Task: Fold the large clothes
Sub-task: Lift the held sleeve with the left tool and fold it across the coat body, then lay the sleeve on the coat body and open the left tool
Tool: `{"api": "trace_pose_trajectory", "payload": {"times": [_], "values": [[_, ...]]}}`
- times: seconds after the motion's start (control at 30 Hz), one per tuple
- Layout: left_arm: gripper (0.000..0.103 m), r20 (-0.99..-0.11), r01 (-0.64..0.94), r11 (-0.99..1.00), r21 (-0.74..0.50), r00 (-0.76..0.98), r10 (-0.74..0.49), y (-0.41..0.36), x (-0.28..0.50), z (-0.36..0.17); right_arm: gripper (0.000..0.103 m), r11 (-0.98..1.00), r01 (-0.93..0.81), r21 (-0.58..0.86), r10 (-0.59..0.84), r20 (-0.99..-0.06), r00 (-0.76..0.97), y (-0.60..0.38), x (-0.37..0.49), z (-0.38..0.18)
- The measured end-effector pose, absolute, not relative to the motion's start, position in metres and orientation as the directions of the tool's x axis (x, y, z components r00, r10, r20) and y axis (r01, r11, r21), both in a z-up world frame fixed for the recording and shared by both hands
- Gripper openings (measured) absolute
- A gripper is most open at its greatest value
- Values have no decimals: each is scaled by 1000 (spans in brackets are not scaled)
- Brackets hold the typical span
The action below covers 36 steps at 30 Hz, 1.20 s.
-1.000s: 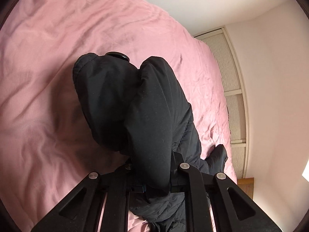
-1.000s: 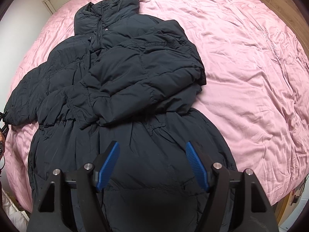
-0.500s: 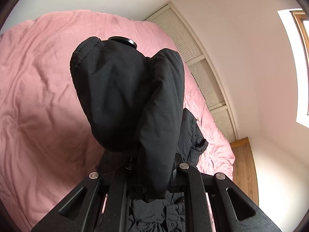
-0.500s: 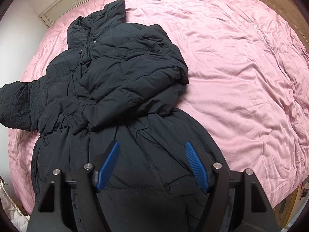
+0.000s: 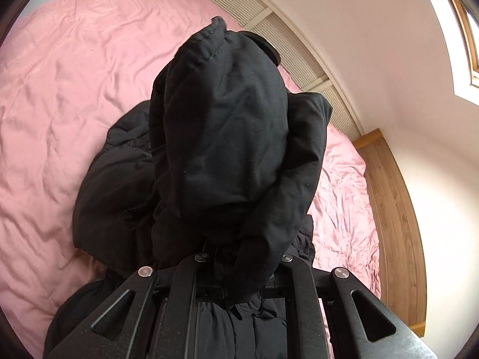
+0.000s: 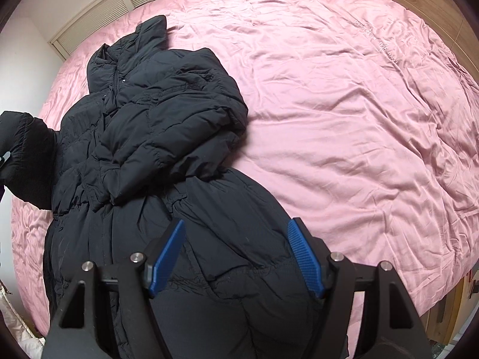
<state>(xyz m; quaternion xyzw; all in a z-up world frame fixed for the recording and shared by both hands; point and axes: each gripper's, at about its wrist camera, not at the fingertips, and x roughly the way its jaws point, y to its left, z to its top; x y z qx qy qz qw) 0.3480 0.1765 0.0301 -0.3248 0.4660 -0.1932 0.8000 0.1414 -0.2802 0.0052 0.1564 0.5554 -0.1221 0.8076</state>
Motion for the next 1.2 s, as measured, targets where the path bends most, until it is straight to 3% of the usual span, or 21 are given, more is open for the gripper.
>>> {"api": "trace_pose_trajectory", "payload": {"times": [0.5, 0.57, 1.03, 1.2], "values": [[15, -751, -9, 793, -609, 328, -573, 70, 352, -35, 70, 902, 416, 114, -36, -942, 335, -317, 118, -3], [17, -760, -16, 798, -602, 319, -567, 63, 379, -39, 70, 898, 423, 118, -33, -943, 332, -321, 116, -6], [46, -766, 30, 801, -598, 272, -582, 40, 361, -52, 70, 905, 406, 125, -21, -942, 336, -324, 123, -7], [48, -752, 69, 777, -626, 208, -625, 29, 347, -47, 70, 913, 388, 124, -17, -940, 340, -314, 132, -5]]}}
